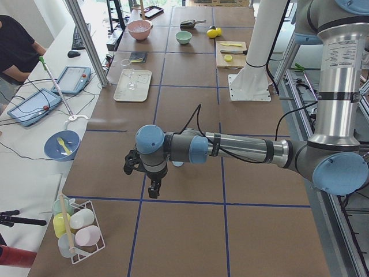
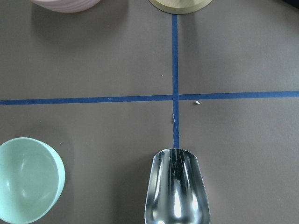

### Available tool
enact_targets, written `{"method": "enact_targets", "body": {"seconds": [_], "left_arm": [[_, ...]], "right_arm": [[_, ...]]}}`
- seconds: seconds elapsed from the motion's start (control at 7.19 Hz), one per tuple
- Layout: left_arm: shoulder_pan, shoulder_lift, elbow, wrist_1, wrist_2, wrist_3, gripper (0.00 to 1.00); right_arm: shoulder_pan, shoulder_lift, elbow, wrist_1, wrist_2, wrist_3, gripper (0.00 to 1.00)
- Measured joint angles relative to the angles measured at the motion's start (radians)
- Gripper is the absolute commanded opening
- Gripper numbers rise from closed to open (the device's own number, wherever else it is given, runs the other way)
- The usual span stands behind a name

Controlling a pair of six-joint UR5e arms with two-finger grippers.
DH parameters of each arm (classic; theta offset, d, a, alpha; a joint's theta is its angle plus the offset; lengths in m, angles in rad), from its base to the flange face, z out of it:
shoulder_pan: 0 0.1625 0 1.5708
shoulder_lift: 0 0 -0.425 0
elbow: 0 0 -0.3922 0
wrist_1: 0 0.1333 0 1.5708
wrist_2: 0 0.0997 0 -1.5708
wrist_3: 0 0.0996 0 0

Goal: Pour ice into bowl

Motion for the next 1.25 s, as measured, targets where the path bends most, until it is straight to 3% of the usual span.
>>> {"method": "enact_targets", "body": {"seconds": [0.28,0.56,0.97,1.25], "left_arm": [[0.0,-0.002,-0.018,-0.005,0.0,0.0,1.0],[0.002,-0.007,-0.088,-0.097,0.001,-0.014,1.0],[0.053,0.016,-0.114,-0.424,0.007,-0.188,1.0],[0.15,0.117,-0.12,-0.697,0.093,-0.393,1.0]], "right_arm": [[0.002,0.008,0.009,0.0,-0.006,0.005,1.0],[-0.005,0.043,0.033,0.001,-0.004,0.014,1.0],[-0.046,0.055,0.025,0.01,0.075,0.105,1.0],[-0.121,0.056,0.02,0.043,0.092,0.199,1.0]]}}
